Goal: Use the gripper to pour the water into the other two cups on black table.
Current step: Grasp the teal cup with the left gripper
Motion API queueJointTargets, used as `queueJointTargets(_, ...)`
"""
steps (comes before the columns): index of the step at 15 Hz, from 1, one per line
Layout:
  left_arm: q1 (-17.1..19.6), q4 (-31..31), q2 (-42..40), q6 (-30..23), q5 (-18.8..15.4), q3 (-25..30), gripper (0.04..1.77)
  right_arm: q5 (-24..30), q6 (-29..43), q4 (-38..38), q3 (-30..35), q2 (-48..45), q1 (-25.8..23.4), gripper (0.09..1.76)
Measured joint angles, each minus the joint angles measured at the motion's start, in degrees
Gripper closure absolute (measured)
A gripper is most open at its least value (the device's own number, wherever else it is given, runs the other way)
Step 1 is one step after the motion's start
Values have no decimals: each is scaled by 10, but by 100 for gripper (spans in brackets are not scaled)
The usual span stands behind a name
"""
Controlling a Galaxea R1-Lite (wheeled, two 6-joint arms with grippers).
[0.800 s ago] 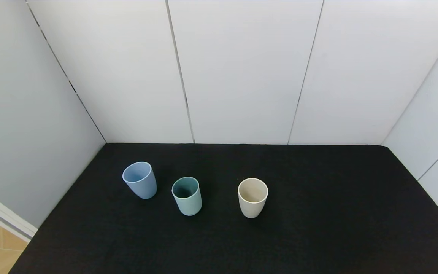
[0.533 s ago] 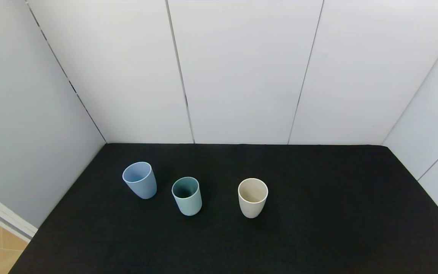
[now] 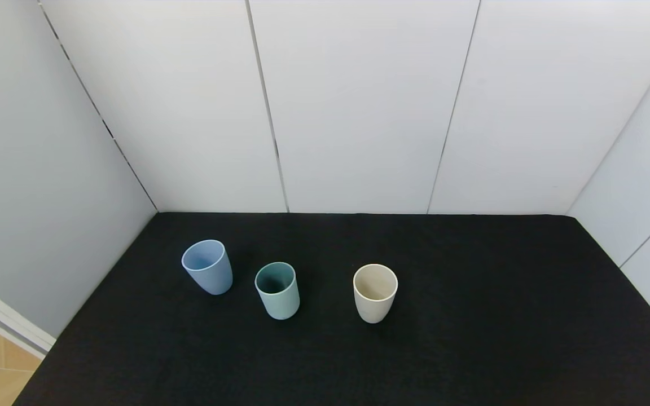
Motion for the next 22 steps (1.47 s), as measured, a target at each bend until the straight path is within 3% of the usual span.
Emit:
queueJointTargets(2, 0, 7, 2, -5, -10, -14, 9, 0, 0, 0, 0, 0, 0, 14)
queueJointTargets(6, -1, 32, 47, -51, -71, -83, 9, 0, 0, 0, 0, 0, 0, 14)
queueJointTargets(8, -10, 30, 106, -52, -102, -104, 9, 0, 0, 0, 0, 0, 0, 14)
queueJointTargets(11, -55, 10, 238, -35, -131, -118, 9, 0, 0, 0, 0, 0, 0, 14)
queueJointTargets(15, -104, -128, 468, -8, -131, -112, 9, 0, 0, 0, 0, 0, 0, 14)
queueJointTargets(22, -166, -425, 824, 24, -78, -102, 9, 0, 0, 0, 0, 0, 0, 14)
